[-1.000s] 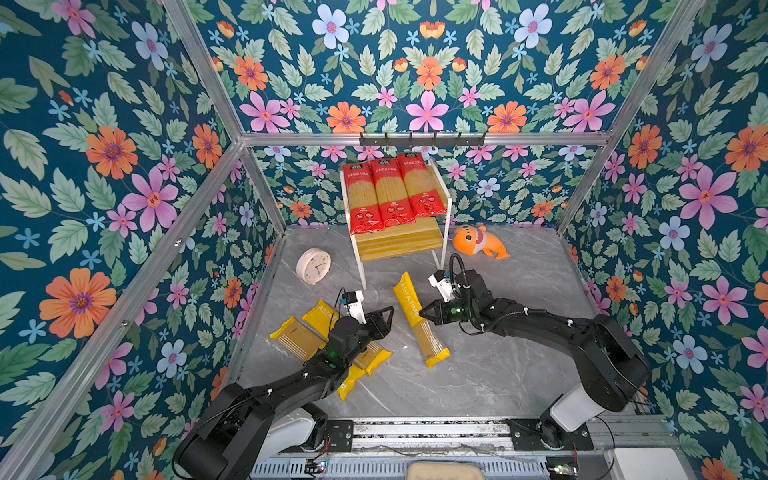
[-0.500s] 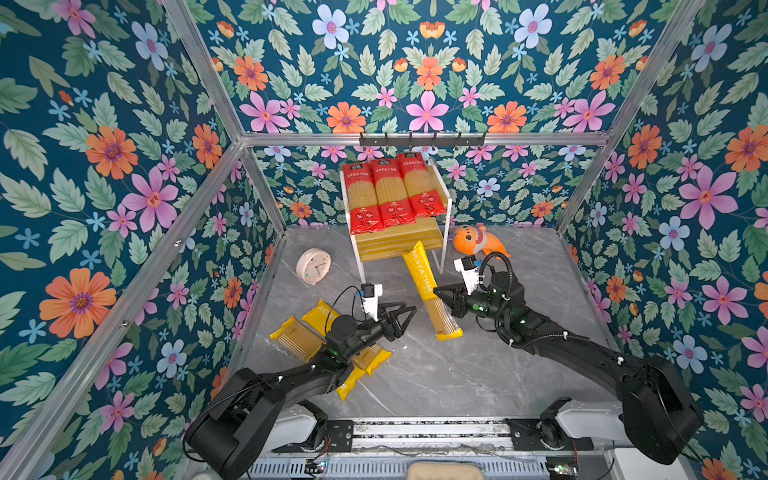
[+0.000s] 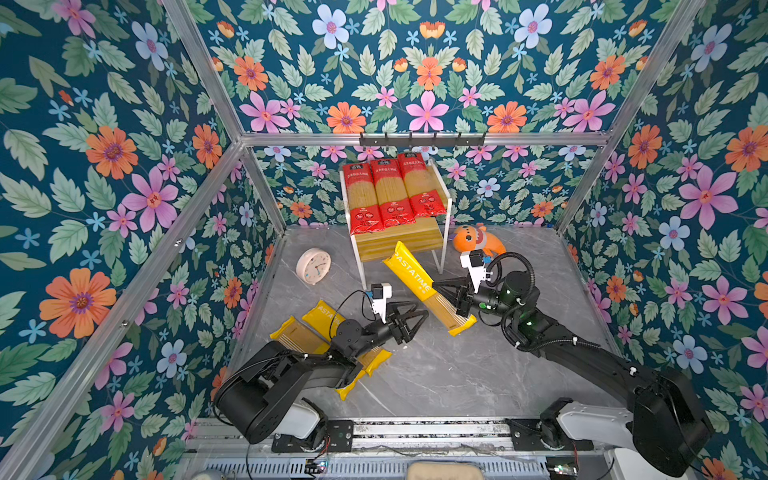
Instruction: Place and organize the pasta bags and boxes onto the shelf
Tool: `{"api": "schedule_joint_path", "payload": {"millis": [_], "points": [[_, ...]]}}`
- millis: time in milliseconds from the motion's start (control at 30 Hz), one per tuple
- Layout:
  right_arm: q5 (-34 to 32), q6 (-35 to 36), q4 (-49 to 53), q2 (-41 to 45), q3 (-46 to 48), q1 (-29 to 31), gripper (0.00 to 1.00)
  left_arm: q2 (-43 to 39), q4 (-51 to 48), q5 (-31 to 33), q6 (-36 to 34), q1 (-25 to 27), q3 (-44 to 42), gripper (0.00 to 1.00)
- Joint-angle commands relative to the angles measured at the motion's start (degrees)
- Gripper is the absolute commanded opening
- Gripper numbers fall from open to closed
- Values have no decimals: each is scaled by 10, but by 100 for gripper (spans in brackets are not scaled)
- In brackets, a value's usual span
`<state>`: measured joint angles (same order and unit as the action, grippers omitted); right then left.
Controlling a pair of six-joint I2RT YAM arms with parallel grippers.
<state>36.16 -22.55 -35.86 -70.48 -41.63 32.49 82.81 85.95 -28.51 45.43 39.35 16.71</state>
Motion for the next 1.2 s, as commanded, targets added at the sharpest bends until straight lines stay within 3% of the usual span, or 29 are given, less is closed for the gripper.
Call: {"api": "schedule_joint_path", "payload": {"millis": [0,433,600,900,1167], "points": [[25,-28,-119,-3,-13,0,0,11,101,5,36,-1,8,77],[24,-125,-215,-72,15,2,0,35,101,-5,26,2,50,71],[15,-130,-201,-77,18,2,0,34,101,-8,25,1,53,67],[39,-151,-188,-56,-4,10,0,15,100,-18,23,2,60,72],[50,-220,-262,-79,-2,9,0,20,101,-26,10,2,93,74]]}}
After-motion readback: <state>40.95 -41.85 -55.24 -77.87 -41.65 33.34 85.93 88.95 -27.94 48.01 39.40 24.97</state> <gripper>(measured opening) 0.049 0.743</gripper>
